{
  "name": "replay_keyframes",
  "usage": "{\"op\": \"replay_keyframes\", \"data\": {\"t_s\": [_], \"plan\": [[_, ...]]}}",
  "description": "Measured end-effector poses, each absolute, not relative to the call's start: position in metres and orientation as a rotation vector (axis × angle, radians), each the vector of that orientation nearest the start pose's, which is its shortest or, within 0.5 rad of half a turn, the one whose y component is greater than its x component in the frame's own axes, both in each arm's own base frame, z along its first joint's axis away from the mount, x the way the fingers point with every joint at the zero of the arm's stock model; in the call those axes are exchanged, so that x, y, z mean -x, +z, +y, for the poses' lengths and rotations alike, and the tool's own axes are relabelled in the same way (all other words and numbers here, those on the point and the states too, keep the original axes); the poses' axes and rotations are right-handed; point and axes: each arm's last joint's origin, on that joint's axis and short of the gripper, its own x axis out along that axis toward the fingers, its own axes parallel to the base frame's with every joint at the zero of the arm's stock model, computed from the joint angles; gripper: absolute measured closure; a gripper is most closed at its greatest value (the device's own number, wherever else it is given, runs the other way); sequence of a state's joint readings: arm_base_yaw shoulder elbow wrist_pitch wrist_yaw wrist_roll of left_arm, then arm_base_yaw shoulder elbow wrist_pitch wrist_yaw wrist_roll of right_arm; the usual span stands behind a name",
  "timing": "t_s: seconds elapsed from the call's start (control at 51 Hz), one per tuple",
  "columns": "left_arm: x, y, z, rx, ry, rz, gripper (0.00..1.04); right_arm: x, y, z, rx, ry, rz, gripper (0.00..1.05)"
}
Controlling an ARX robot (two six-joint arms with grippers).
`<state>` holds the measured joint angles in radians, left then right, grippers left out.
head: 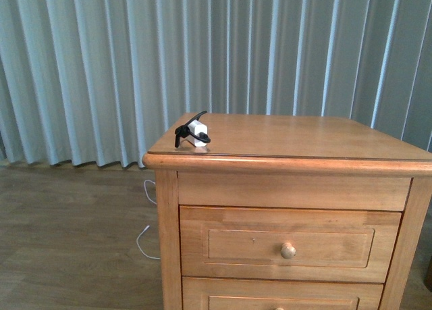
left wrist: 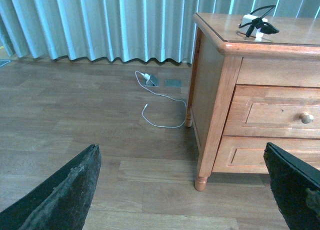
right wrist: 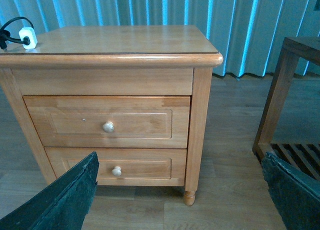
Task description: Put charger into drawer
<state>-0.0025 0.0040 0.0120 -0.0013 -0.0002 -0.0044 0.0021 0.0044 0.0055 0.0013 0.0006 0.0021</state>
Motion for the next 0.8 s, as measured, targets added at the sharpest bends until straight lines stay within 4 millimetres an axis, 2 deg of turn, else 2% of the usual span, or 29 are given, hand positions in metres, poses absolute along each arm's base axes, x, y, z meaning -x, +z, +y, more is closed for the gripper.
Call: {"op": "replay_keyframes", "data": {"t_s": [0.805], "plan": [[-0.0972, 0.1672, -0.0002, 0.004, -0.002, -0.007, 0.06, -0.0976, 0.1652, 0.0002, -0.002, 0.002, -0.002, 0.08]]}}
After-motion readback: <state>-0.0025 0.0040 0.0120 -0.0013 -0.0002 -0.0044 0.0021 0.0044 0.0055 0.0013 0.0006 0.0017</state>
